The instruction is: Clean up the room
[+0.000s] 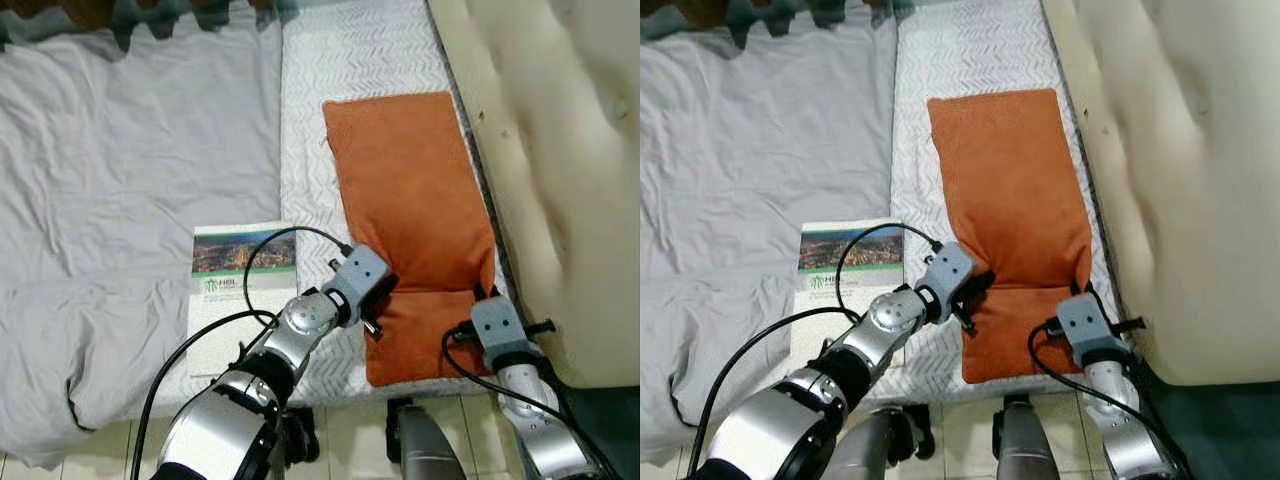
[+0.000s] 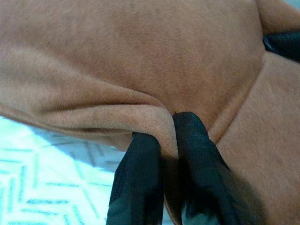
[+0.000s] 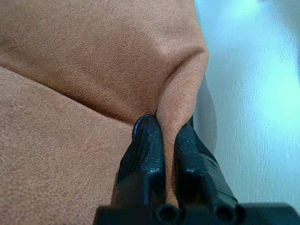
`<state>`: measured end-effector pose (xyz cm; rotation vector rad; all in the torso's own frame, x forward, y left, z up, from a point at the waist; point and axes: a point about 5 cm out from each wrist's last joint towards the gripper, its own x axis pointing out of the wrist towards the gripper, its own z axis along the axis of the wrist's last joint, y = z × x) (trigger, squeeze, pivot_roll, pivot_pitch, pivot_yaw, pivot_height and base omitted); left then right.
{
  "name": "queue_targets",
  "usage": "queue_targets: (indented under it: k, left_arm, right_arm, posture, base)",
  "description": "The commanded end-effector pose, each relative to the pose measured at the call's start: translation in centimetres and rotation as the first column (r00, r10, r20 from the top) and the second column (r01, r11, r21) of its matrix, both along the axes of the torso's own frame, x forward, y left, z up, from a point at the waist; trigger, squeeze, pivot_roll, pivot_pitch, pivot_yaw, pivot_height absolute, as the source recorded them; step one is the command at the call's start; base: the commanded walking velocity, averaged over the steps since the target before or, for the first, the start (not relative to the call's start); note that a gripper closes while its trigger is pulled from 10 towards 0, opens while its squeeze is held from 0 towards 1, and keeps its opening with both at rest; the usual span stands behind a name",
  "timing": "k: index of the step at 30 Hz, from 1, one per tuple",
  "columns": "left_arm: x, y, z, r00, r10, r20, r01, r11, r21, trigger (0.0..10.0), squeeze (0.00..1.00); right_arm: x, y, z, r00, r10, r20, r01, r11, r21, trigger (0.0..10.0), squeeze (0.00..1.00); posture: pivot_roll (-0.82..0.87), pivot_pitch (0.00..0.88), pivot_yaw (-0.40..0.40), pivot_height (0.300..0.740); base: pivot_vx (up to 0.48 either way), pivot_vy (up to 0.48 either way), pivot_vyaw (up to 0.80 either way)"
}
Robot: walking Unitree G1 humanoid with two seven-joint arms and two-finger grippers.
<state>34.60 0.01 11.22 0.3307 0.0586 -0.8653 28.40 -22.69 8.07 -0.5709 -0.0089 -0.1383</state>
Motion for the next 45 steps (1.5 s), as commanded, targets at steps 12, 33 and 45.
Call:
queue_targets:
  k: [12, 33, 45]
  left_arm:
    - [0.6, -0.6, 1.0, 0.999, -0.01, 0.035, 0.007, 0.998, 0.063, 10.0, 1.0]
    - [1.4, 11.4, 0.6, 0.951, 0.305, 0.042, -0.282, 0.918, -0.279, 10.0, 1.0]
    - [-3.8, 12.9, -4.0, 0.954, 0.298, -0.021, -0.295, 0.93, -0.217, 10.0, 1.0]
  right_arm:
    - [-3.1, -5.3, -0.4, 0.918, -0.396, 0.007, 0.395, 0.916, 0.065, 10.0, 1.0]
    - [-2.4, 2.5, 6.5, 0.943, 0.012, 0.333, -0.016, 1.0, 0.01, 10.0, 1.0]
    - [0.8, 6.2, -2.0, 0.984, 0.091, -0.152, 0.0, 0.858, 0.513, 10.0, 0.0]
  posture:
    - [-0.33, 0.547, 0.117, 0.74]
    - [-0.21, 0.508, 0.1, 0.74]
    - [-0.13, 0.467, 0.092, 0.74]
  base:
    - [0.0, 0.0, 0.0]
    - [0.0, 0.0, 0.0]
    - [0.0, 0.0, 0.0]
